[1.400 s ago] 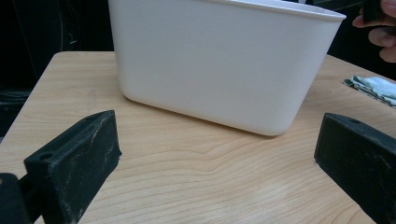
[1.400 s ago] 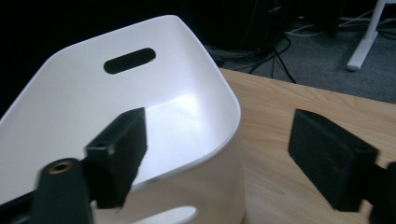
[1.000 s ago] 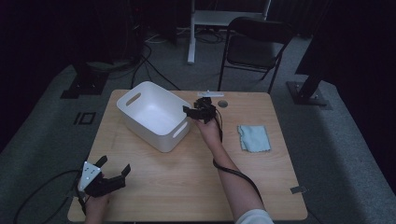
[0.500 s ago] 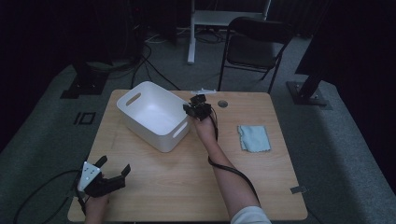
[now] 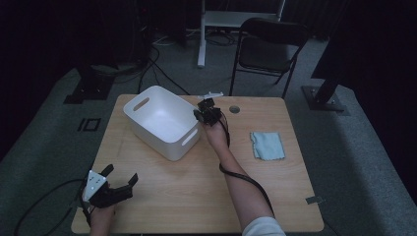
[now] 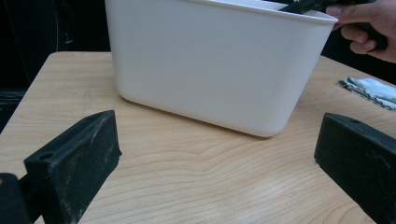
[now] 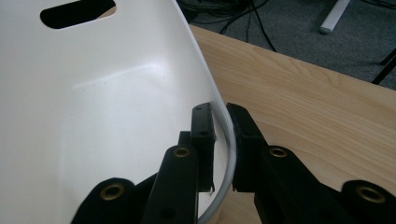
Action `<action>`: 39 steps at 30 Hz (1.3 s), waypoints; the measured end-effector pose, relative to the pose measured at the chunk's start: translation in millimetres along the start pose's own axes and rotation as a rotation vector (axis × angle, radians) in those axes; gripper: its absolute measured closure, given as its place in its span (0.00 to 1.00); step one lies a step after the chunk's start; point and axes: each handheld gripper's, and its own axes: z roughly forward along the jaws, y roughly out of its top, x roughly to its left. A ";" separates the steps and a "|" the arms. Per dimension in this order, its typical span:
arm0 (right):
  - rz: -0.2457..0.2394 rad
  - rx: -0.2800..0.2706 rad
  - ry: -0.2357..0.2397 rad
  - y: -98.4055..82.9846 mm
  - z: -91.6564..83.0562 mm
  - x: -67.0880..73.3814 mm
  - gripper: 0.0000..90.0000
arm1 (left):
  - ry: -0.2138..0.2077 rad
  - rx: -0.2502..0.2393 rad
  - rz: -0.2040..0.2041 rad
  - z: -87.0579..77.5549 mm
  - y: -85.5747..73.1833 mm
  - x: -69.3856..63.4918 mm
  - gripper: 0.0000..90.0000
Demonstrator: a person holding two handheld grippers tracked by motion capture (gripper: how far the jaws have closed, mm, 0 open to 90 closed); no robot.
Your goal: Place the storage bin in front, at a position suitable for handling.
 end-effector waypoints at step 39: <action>-0.038 0.012 0.052 -29.4 -40.8 -6.6 0.92 | 0.008 0.002 -0.005 -1.3 -3.4 -2.6 0.01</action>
